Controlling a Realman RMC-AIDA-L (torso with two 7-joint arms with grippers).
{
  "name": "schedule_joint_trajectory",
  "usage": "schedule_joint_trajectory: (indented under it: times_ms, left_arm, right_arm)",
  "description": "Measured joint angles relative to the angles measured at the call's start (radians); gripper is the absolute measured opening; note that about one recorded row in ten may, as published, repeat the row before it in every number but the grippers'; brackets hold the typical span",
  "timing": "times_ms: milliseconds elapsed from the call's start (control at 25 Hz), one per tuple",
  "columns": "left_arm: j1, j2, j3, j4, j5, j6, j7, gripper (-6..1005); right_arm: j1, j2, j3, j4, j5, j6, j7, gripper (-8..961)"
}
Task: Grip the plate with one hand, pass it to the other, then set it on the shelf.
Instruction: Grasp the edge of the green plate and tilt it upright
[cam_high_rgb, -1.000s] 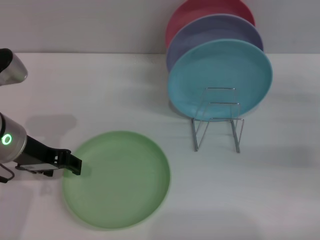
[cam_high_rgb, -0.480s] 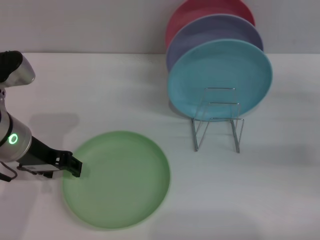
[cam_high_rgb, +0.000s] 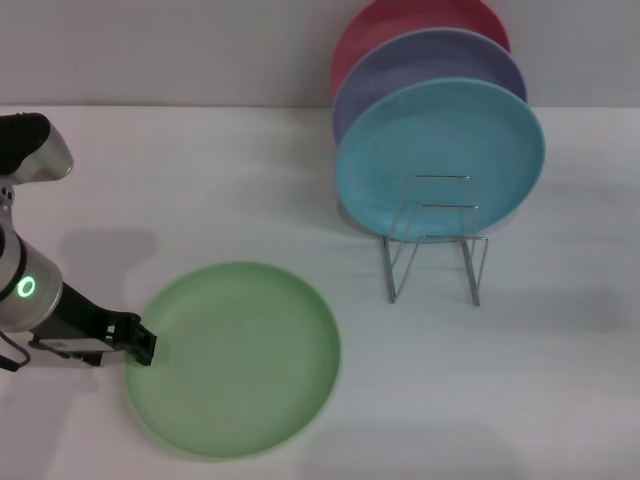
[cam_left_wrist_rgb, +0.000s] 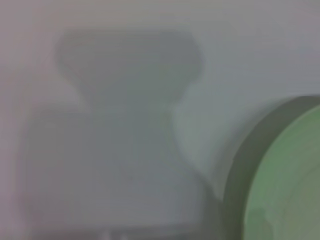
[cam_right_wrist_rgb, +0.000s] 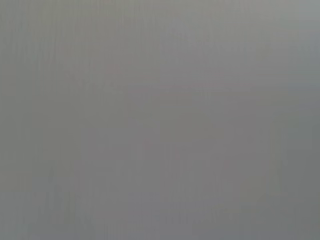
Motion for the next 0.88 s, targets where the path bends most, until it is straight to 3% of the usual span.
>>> schedule_joint_trajectory:
  times_ms: [240, 680, 880]
  left_arm:
    - [0.0, 0.0, 0.004, 0.004, 0.0, -0.005, 0.002, 610]
    - [-0.004, 0.001, 0.0, 0.02, -0.006, -0.008, 0.014, 433]
    - [-0.004, 0.0, 0.001, 0.024, -0.007, -0.005, 0.023, 399]
  right_arm:
    - [0.0, 0.001, 0.0, 0.0, 0.0, 0.001, 0.0, 782]
    - [-0.004, 0.004, 0.0, -0.001, 0.0, 0.001, 0.0, 782]
    - [-0.008, 0.005, 0.0, 0.0, 0.0, -0.004, 0.0, 783]
